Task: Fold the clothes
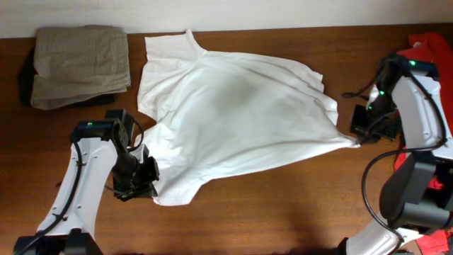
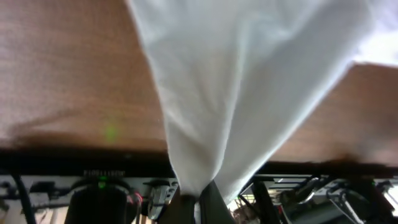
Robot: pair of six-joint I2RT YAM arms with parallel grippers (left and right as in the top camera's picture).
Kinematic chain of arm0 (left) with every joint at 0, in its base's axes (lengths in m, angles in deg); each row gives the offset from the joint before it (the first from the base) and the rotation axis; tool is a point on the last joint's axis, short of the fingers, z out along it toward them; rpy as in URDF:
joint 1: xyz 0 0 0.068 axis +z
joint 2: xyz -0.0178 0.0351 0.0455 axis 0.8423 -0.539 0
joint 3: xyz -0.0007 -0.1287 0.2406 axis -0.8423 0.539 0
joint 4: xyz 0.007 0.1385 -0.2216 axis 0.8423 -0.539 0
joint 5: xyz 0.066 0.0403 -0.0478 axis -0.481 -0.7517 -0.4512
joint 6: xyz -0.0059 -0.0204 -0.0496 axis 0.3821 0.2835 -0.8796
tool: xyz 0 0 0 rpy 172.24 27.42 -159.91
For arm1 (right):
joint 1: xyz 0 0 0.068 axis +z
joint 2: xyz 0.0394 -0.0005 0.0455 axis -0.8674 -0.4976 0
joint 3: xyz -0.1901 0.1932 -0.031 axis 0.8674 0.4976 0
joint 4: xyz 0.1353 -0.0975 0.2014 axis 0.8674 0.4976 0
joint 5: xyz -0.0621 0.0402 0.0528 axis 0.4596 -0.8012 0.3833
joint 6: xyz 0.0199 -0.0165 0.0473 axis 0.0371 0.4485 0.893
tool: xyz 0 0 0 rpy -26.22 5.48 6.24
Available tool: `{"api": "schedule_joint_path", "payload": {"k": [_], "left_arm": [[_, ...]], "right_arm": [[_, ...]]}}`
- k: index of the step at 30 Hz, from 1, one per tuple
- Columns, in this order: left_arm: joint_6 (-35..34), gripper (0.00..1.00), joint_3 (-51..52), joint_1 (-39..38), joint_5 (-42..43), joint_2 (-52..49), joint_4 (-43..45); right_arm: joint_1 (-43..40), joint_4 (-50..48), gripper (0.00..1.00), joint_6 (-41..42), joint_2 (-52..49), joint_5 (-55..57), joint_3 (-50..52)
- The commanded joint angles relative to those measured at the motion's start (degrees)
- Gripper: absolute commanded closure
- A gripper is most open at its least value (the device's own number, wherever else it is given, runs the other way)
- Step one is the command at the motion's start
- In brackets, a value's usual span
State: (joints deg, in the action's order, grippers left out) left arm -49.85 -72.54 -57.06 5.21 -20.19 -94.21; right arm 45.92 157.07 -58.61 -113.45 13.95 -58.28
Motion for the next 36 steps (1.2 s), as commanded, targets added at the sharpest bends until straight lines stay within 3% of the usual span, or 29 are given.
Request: {"api": "schedule_joint_path", "payload": {"k": [1, 6, 10, 12, 14, 15, 16, 17, 18, 21, 23, 24, 25, 28, 29, 32, 34, 36], "left_arm": [[-6.1, 1.0, 0.3, -0.1, -6.3, 3.7, -1.4], [-8.3, 1.0, 0.3, 0.0, -7.5, 11.8, -2.1], [-8.3, 0.99, 0.3, -0.1, -6.6, 12.5, -5.2], [-8.3, 0.9, 0.3, -0.1, -6.6, 12.5, -7.1], [-8.0, 0.89, 0.3, -0.1, -4.6, 12.5, -9.4], [-7.5, 0.75, 0.3, -0.3, -4.1, 12.5, -9.7], [-6.2, 0.18, 0.3, -0.7, -4.0, 12.5, -9.7], [-5.6, 0.01, 0.3, -0.8, -4.0, 12.5, -9.7], [-5.7, 0.01, 0.3, -0.8, -4.0, 12.5, -9.7], [-5.7, 0.01, 0.2, -0.8, -4.0, 12.5, -4.0], [-5.7, 0.07, -0.3, -0.8, -3.6, 12.5, 1.3], [-5.7, 0.2, -0.7, -0.8, -3.6, 12.5, 4.7], [-5.7, 0.43, -0.8, -0.8, -3.6, 12.4, 12.9], [-5.7, 0.64, -0.8, -0.8, -3.6, 10.6, 27.8], [-5.9, 0.8, -0.8, -0.8, -3.6, 8.3, 34.4], [-5.9, 0.93, -0.8, -0.8, -4.9, -0.1, 45.7], [-5.9, 0.96, -0.8, -0.8, -6.0, -5.9, 52.1], [-5.9, 0.98, -0.8, -0.7, -6.8, -12.1, 57.9]], "right_arm": [[0.0, 0.3, 0.96, 0.9, 7.8, 1.7, 1.4], [0.0, 0.9, 0.96, 0.5, 16.1, 1.5, 4.3], [0.0, -5.1, 0.96, 0.5, 16.3, 0.2, 16.7], [0.0, -8.7, 0.96, 0.6, 16.3, -0.2, 21.5], [-0.2, -9.7, 0.96, 2.1, 16.3, 0.3, 22.1], [-0.6, -9.7, 0.96, 2.8, 16.3, 0.3, 21.4], [-0.9, -9.7, 0.9, 3.3, 16.3, 0.5, 20.8], [-1.3, -9.7, 0.69, 3.3, 16.3, 0.5, 20.2], [-1.5, -9.7, 0.49, 3.3, 16.3, 1.2, 19.8], [-1.6, -9.7, 0.04, 3.2, 16.3, 1.6, 16.9], [-1.6, -8.7, 0.01, 1.3, 16.3, 1.6, 12.8], [-1.6, -8.3, 0.01, 1.3, 16.3, 1.0, 10.2], [-1.5, -8.9, 0.06, -2.3, 16.3, -3.3, 6.4], [-1.5, -13.4, 0.37, -5.9, 16.1, -10.9, 5.5], [-1.5, -14.6, 0.48, -5.8, 15.5, -11.3, 6.3], [-1.2, -14.6, 0.67, -5.8, 12.7, -12.8, 8.0], [-0.3, -15.2, 0.73, -5.8, 11.5, -14.5, 9.4], [1.6, -16.5, 0.71, -5.8, 9.9, -15.0, 11.4]]}}
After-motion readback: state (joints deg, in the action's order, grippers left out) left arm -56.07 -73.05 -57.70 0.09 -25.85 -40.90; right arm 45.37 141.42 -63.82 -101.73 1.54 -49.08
